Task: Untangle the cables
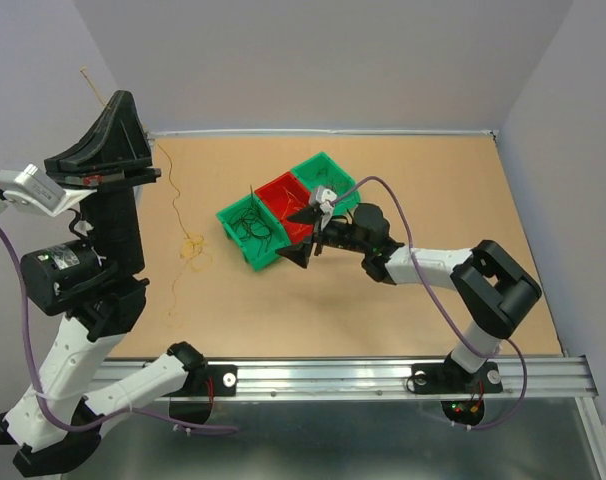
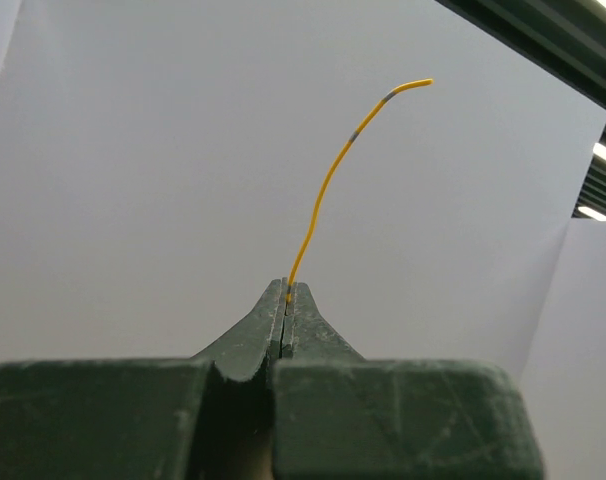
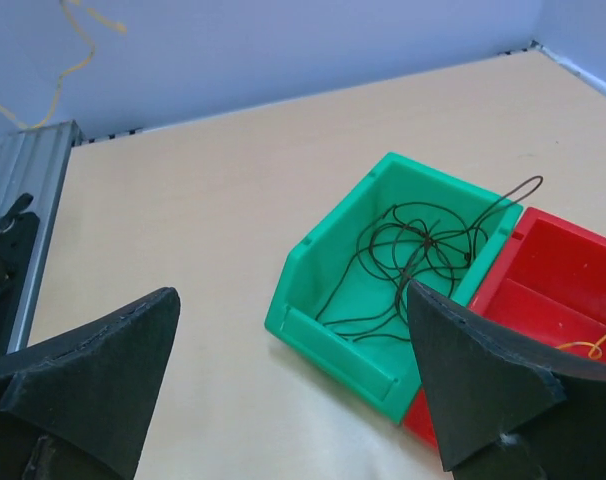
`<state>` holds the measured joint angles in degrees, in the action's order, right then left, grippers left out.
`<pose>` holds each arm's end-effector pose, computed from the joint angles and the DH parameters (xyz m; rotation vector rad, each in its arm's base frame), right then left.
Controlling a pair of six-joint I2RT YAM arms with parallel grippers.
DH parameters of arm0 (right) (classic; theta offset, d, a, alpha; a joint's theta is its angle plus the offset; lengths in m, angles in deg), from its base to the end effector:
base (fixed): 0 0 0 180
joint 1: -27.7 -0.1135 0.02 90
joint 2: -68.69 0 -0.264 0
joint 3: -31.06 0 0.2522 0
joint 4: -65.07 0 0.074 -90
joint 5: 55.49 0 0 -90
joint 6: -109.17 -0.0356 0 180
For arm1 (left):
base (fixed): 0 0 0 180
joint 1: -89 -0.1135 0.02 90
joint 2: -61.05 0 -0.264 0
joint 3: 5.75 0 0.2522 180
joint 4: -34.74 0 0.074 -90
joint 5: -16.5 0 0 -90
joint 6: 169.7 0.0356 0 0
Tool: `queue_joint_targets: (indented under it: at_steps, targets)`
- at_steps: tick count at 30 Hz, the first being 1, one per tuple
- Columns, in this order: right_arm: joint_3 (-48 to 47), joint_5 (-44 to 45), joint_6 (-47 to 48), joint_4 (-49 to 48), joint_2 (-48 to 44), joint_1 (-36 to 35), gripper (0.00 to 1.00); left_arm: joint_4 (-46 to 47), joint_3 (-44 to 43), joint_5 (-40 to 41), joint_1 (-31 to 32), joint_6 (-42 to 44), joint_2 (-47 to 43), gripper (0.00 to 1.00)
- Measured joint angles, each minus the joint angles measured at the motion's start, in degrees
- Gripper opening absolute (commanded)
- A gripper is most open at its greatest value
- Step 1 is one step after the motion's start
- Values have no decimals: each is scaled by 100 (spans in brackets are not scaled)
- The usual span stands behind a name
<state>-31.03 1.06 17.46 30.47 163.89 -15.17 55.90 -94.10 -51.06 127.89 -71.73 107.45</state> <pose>0.2496 0.2585 0.2413 -1.0092 1.3048 1.0519 0.0660 -0.0358 0.5686 -0.1698 0.5824 -0.4313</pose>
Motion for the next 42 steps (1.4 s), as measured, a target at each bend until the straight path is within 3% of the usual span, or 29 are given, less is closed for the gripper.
queue_joint_targets:
  at_steps: [13,14,15,16,17,18,25,33,36,42]
  targets:
    - [-557,210,-177,-1080,874,-892,100,-330,72,-339,0,-393,188,0]
    - [-636,249,-179,-1139,944,-942,95,-339,72,-363,0,-422,205,0]
    - [-741,302,-210,-1263,1051,-1012,83,-354,72,-400,0,-463,227,0]
    - [-822,315,-227,-1322,1132,-1049,59,-367,72,-433,0,-501,258,0]
    - [-929,363,-262,-1392,1248,-1091,11,-382,72,-461,0,-540,282,0]
    - [-1038,420,-319,-1419,1351,-1117,1,-407,72,-496,0,-577,319,0]
    - [-1075,1355,-516,-1738,1578,-1108,1,-614,-308,-138,0,-378,664,0]
    - [195,1891,-782,-1934,632,-501,1,-448,-448,1025,-118,739,776,0]
    - [737,1875,-1128,-2015,-42,282,0,-114,-337,1364,-404,1261,629,0]
    - [1692,1945,-2151,-2153,-988,2223,1,118,-315,1405,-2280,1473,629,0]
